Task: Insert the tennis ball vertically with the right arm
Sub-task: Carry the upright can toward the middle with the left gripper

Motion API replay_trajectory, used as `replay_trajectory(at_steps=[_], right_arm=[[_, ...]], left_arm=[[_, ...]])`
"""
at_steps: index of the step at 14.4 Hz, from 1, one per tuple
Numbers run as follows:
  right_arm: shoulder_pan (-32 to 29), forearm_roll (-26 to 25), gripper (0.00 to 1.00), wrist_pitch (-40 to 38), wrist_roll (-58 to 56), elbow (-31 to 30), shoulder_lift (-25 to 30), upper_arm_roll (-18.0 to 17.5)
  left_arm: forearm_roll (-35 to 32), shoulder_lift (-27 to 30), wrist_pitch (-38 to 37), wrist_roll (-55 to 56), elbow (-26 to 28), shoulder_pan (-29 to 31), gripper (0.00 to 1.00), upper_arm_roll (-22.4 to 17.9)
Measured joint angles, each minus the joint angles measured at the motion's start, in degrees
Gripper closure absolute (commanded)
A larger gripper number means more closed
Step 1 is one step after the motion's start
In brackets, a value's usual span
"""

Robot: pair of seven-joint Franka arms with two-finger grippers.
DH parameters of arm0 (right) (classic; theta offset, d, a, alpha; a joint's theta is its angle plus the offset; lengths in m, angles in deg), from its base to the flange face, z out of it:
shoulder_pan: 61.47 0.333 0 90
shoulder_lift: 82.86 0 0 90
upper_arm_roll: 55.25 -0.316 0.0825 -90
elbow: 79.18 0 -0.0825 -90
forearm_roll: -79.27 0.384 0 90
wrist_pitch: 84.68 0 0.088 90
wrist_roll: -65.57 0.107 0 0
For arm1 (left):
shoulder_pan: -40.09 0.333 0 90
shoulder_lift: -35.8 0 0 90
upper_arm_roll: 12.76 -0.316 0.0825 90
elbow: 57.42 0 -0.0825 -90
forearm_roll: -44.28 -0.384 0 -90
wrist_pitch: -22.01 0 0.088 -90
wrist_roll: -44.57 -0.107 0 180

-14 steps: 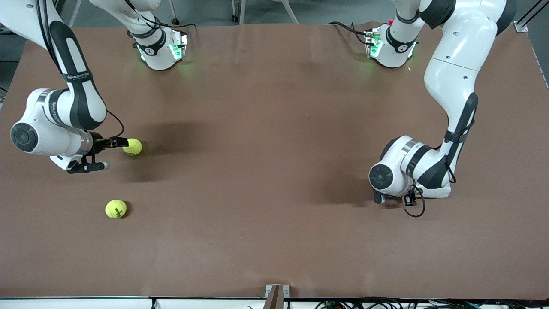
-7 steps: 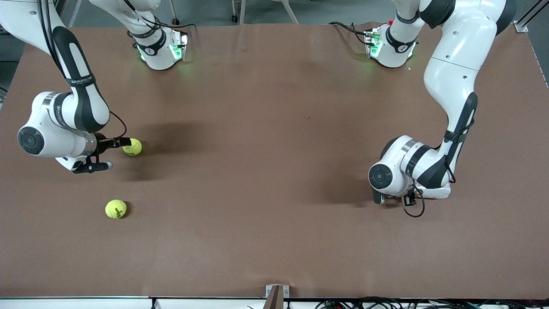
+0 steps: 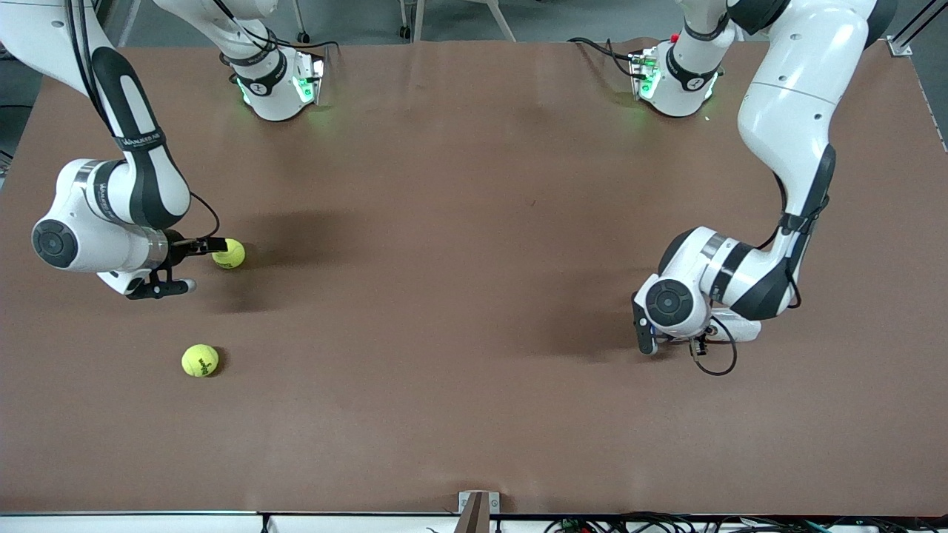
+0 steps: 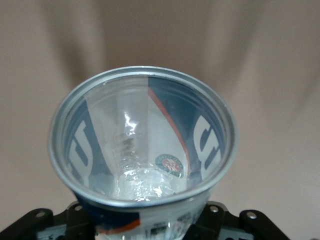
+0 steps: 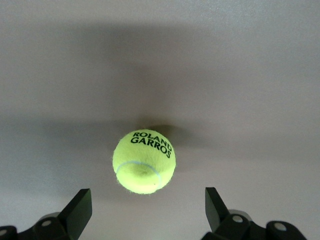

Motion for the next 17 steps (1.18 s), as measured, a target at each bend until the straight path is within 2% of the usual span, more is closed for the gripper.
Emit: replay_trajectory(at_steps=[5, 8, 10, 12, 15, 17], right_arm=[[0.03, 0.13, 0.0, 0.0, 0.0, -0.01, -0.01, -0.05], [0.04, 0.72, 0.0, -0.02, 0.0, -0.13, -0.37, -0.05], [0.03, 0.87, 0.0, -0.02, 0.0, -0.17, -0.89, -0.05], [0.02, 1.12, 0.0, 0.26, 0.0, -0.51, -1.42, -0.03], [0.01, 2.24, 0.0, 2.83, 0.0, -1.45, -2.64, -0.02], [-0.01, 2.35, 0.0, 4.0, 0.0, -1.55, -3.55, 0.01]], left_arm=[[7.01, 2.32, 0.2, -5.05, -2.8, 2.39, 0.37, 1.88], [17.0, 2.79, 0.72, -10.04, -5.01, 6.69, 0.38, 4.83], [19.19, 3.1, 0.8, -10.89, -6.61, 8.35, 0.38, 6.36], [21.03, 3.12, 0.8, -10.88, -7.69, 8.53, 0.38, 8.23], [29.65, 3.11, 0.97, -10.83, -8.14, 8.16, 0.38, 9.75], [32.53, 3.1, 1.72, -10.8, -8.39, 7.82, 0.4, 10.56]])
